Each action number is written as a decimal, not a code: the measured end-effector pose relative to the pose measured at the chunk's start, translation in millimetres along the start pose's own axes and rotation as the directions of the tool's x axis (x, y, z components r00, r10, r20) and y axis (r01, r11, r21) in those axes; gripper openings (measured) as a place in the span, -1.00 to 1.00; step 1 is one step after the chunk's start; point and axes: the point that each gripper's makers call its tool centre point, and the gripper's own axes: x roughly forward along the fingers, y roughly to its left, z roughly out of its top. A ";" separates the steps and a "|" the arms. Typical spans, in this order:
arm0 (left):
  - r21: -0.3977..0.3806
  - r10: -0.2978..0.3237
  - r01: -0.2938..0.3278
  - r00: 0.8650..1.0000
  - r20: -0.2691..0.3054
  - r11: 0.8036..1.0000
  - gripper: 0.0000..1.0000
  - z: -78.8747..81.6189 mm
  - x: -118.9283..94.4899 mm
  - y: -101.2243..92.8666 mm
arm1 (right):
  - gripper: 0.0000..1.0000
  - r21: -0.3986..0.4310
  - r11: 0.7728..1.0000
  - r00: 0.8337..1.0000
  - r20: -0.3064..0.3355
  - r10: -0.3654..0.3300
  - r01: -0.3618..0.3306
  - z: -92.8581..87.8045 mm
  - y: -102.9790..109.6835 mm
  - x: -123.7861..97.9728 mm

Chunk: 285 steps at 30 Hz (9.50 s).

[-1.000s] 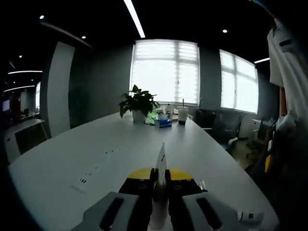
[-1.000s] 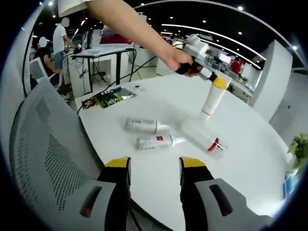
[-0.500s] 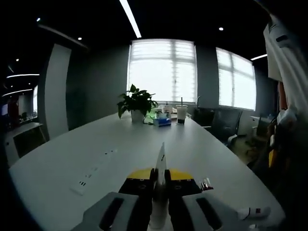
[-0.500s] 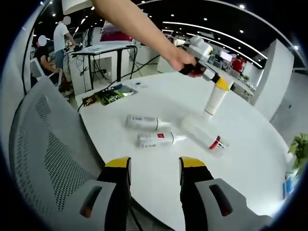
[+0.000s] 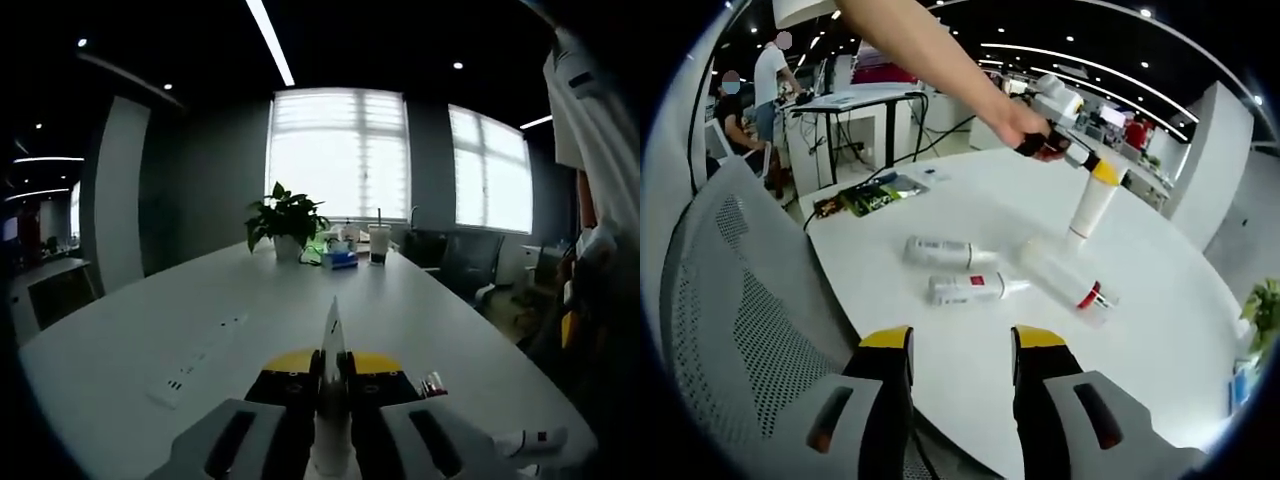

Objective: Arrange the skincare products in the storage area until every visible bottle or jar stands upright without overlapping.

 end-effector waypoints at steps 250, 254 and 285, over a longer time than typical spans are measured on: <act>-0.356 0.500 -0.505 0.858 -0.112 0.786 -0.44 14.7 -142.7 -250.1 | -0.32 -0.069 0.997 0.998 -0.066 0.014 -0.019 -11.2 9.8 2.0; -0.372 0.529 -0.526 0.842 -0.104 0.765 -0.44 17.8 -142.2 -252.1 | -0.30 -0.057 0.998 0.999 -0.038 0.034 -0.036 -6.3 12.4 -0.2; -0.436 0.584 -0.549 0.810 -0.064 0.714 -0.43 40.7 -134.6 -247.7 | -0.04 0.456 0.856 0.912 0.408 0.041 -0.243 73.9 -48.2 -53.5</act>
